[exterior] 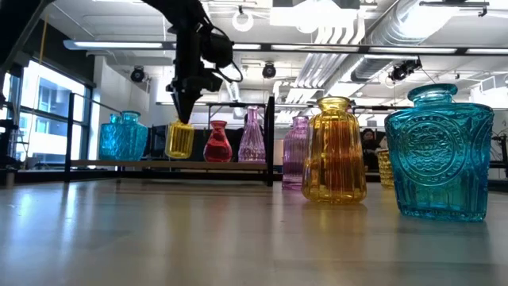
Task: Sort vases onto shelf
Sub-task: Put the middle yellow vase on the shelf
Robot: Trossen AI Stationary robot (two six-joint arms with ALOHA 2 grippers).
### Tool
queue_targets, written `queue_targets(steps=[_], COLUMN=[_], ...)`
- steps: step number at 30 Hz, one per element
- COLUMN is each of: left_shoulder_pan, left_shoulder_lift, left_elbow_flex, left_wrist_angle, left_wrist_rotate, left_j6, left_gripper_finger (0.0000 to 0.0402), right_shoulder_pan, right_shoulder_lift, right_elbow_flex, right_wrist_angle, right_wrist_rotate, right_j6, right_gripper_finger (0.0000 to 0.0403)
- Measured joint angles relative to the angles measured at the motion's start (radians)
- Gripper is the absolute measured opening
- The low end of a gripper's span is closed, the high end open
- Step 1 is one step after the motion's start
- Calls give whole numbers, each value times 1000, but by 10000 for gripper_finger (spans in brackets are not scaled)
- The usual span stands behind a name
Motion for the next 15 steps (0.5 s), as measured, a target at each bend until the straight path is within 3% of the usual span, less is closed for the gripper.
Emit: queue_targets(steps=[7, 15], left_shoulder_pan=[51, 91], left_shoulder_lift=[4, 4], left_elbow_flex=[0, 0], left_wrist_angle=[11, 33], left_wrist_rotate=[-38, 14], left_j6=[-12, -39], left_gripper_finger=[26, 24], right_shoulder_pan=[0, 0], right_shoulder_lift=[0, 0], right_elbow_flex=[0, 0], right_wrist_angle=[0, 0], right_wrist_rotate=[0, 0], right_j6=[1, 1], right_gripper_finger=[87, 87])
